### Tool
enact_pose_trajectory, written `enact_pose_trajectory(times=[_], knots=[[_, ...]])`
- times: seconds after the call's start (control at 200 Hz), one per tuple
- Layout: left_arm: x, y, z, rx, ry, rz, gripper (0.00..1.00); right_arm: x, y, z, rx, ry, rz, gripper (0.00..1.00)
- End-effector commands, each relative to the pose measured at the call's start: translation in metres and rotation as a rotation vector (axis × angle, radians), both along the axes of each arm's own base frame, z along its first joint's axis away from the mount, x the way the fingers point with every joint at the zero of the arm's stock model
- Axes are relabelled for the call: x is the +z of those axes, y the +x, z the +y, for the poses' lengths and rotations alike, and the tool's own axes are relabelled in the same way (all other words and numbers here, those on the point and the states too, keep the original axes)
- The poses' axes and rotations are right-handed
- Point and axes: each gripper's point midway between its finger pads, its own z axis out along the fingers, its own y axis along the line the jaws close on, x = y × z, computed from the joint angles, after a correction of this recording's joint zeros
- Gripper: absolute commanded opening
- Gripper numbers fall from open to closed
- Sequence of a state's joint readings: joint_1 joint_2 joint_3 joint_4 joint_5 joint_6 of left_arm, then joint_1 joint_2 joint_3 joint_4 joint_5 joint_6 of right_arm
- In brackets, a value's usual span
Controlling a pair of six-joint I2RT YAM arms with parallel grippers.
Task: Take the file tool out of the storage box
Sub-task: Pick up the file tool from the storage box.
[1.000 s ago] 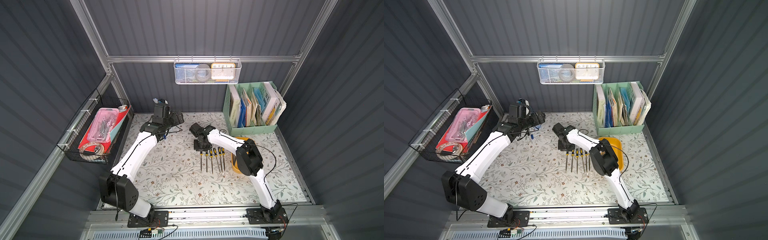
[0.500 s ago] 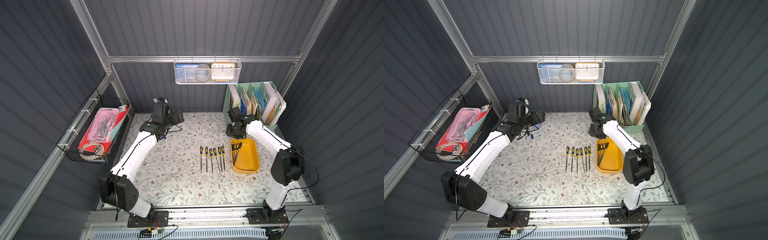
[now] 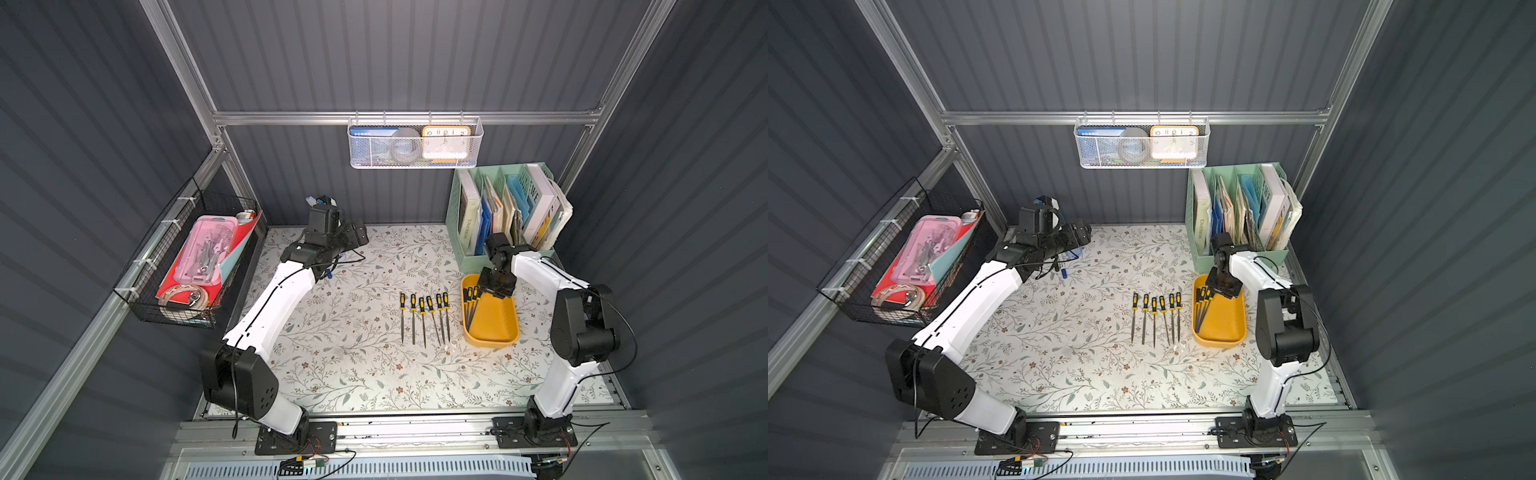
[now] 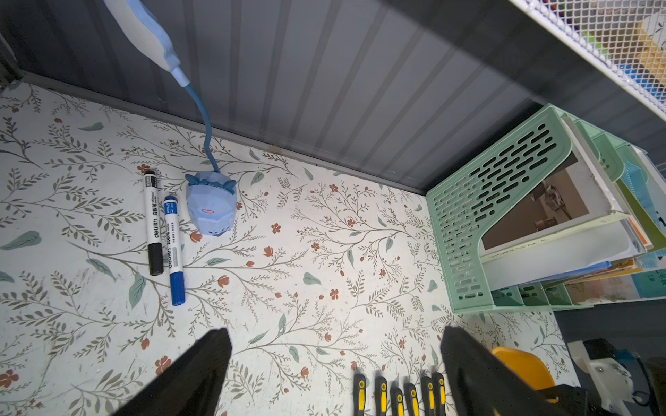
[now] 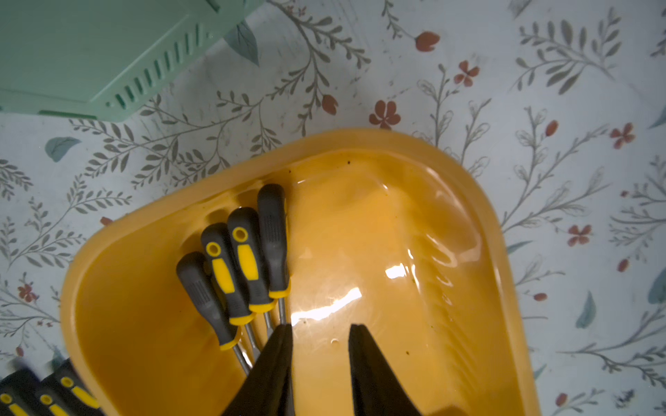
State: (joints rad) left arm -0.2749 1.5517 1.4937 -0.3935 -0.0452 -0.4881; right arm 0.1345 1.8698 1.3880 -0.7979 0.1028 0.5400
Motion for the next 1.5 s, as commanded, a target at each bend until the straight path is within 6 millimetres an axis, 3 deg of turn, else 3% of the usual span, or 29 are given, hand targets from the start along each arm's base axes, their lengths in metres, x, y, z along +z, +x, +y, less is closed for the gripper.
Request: enact_pose_trajectory(times=[0.0, 0.625, 1.081, 1.271, 1.496], knots=[[0.013, -0.002, 0.003, -0.004, 0.012, -0.016, 0.97, -0.010, 0.006, 0.002, 0.041, -0.004, 0.025, 0.32], [0.017, -0.015, 0.010, 0.026, -0.003, -0.022, 0.97, -0.029, 0.017, 0.010, 0.067, 0.028, 0.065, 0.32], [0.016, -0.014, 0.010, 0.025, 0.003, -0.018, 0.97, -0.058, -0.007, 0.006, 0.070, 0.010, 0.152, 0.31], [0.017, -0.013, 0.010, 0.025, 0.003, -0.020, 0.97, -0.054, -0.010, 0.004, 0.078, 0.003, 0.142, 0.20], [0.019, -0.010, 0.009, 0.020, 0.007, -0.024, 0.97, -0.044, 0.003, -0.002, 0.107, -0.046, 0.137, 0.31]])
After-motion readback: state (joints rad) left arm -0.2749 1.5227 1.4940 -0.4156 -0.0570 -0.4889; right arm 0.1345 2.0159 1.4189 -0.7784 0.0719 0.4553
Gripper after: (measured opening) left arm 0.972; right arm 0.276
